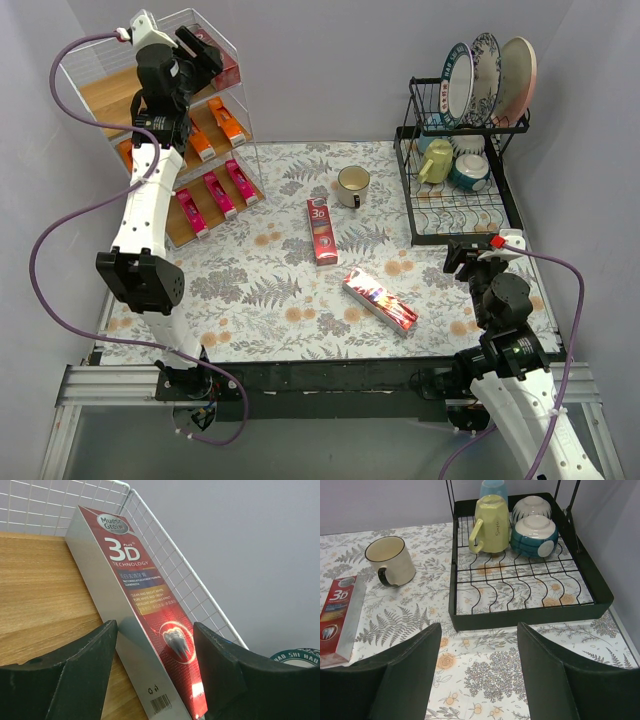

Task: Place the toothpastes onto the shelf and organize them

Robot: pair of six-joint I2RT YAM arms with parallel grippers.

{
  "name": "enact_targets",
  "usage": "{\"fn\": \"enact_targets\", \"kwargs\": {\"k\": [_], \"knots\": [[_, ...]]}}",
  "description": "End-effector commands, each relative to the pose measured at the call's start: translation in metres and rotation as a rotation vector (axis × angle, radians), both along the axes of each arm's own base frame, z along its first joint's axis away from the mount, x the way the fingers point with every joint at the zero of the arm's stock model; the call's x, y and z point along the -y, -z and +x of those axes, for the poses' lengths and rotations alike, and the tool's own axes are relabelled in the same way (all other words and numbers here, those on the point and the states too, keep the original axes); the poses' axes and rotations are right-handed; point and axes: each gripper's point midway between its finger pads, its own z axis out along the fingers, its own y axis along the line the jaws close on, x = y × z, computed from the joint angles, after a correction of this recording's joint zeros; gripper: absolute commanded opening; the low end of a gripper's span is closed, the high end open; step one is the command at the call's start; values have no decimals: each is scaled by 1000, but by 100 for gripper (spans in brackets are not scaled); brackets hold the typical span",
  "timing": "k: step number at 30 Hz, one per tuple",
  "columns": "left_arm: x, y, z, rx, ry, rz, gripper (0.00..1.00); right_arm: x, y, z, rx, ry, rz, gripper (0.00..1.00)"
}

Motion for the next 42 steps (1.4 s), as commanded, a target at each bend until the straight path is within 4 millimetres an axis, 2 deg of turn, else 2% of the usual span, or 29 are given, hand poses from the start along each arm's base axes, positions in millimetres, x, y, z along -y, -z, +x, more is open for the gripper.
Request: {"fn": "enact_targets", "kwargs": {"k": [1,8,12,16,20,23,24,26,27,30,31,32,33,34,37,38,40,41,42], "knots": [[5,-5,-2,31,60,-33,62,-1,-11,1,53,-6,2,70],[-3,-3,-1,37,53,-53,62,-2,-12,1,56,-9,3,70],[-8,-6,-5,40,46,-53,69,-2,-13,0,61,-11,3,69],[-10,-17,-14,60,44,-38,83,-2,-14,1,64,-12,4,68],[-11,-36,-30,99,42,-11,92,-2,-14,0,67,-14,5,68],[-12,-44,-41,107,40,8,94,-3,-15,0,68,-18,5,69],[-13,-55,-53,127,40,8,94,-3,-15,0,68,-18,5,69],[-8,-53,-62,117,69,13,96,-3,-14,0,67,-18,5,69],[-7,-65,-77,139,76,15,97,-4,-14,1,68,-20,5,68],[-3,-60,-96,120,102,19,98,-3,-15,0,70,-20,4,69],[-3,-69,-113,135,107,19,98,-4,-14,1,70,-21,4,69],[1,-59,-117,113,128,23,98,-4,-14,1,68,-21,4,69],[2,-59,-124,116,137,24,98,-4,-15,0,71,-23,5,69],[2,-67,-142,137,145,25,98,-4,-14,1,68,-21,6,69],[10,-49,-158,91,188,31,98,-5,-14,1,68,-25,4,68],[11,-50,-168,91,198,35,98,-5,-14,1,70,-26,5,69],[21,-29,-176,32,249,42,98,-4,-14,1,70,-23,3,68],[24,-29,-189,37,266,48,98,-5,-14,1,71,-26,5,69],[33,-11,-191,-2,300,46,98,-5,-14,1,71,-25,5,69]]}}
